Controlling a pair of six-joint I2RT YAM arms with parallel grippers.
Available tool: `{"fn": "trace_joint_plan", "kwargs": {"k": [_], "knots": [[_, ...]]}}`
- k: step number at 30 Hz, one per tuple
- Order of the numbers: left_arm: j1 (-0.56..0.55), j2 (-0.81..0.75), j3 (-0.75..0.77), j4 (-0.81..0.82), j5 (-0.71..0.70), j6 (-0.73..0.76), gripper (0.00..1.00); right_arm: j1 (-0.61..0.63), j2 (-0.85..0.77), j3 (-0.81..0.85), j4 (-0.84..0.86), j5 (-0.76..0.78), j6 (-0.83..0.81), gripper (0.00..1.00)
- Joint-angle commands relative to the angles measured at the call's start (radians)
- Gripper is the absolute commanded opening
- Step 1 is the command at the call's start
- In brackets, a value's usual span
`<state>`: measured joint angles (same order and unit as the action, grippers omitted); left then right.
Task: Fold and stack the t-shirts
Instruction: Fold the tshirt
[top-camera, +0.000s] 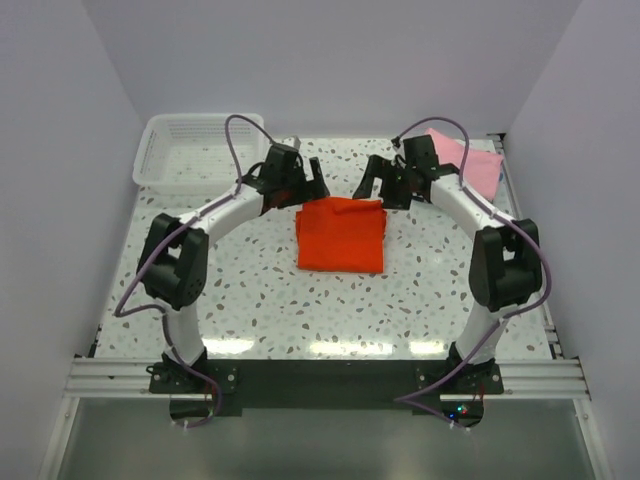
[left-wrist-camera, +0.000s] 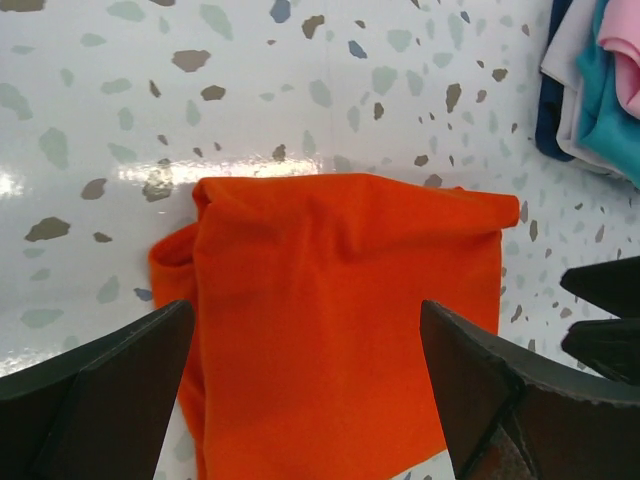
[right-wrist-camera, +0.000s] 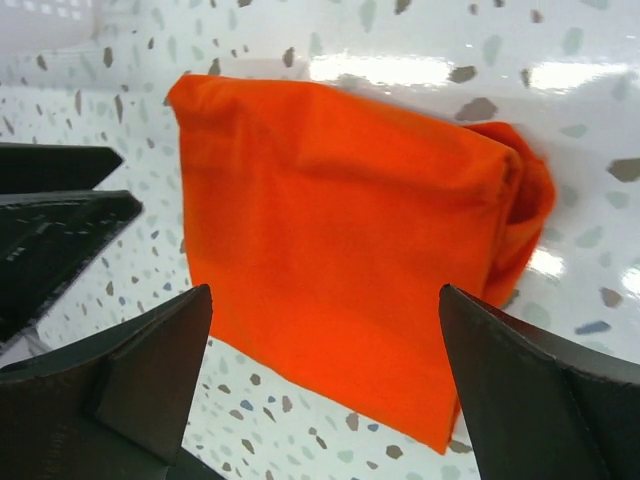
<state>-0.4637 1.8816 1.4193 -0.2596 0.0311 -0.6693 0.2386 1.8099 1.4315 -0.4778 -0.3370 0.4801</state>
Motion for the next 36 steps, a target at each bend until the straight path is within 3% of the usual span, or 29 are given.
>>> {"fn": "trace_joint_plan", "kwargs": {"k": [1, 11, 19, 26, 30, 36], "knots": [[-0.01, 0.048, 0.036, 0.094, 0.058, 0.01, 1.0, 0.014, 0.054, 0.007, 0.115, -0.066, 0.032, 0.99], [-0.007, 0.303, 0.231, 0.048, 0.006, 0.034, 1.0, 0.013, 0.295, 0.202, 0.079, 0.036, 0.003, 0.99], [-0.001, 0.318, 0.12, 0.054, -0.02, 0.023, 1.0, 0.013, 0.338, 0.164, 0.093, 0.049, -0.014, 0.99], [-0.001, 0.205, 0.153, 0.044, -0.028, 0.062, 1.0, 0.013, 0.278, 0.225, 0.016, 0.104, -0.063, 0.99], [-0.01, 0.058, 0.132, 0.059, -0.089, 0.092, 1.0, 0.013, 0.108, 0.261, -0.036, 0.148, -0.104, 0.99], [-0.012, -0.243, -0.046, 0.048, -0.157, 0.099, 1.0, 0.013, -0.17, 0.028, 0.028, 0.291, -0.078, 0.99]]}}
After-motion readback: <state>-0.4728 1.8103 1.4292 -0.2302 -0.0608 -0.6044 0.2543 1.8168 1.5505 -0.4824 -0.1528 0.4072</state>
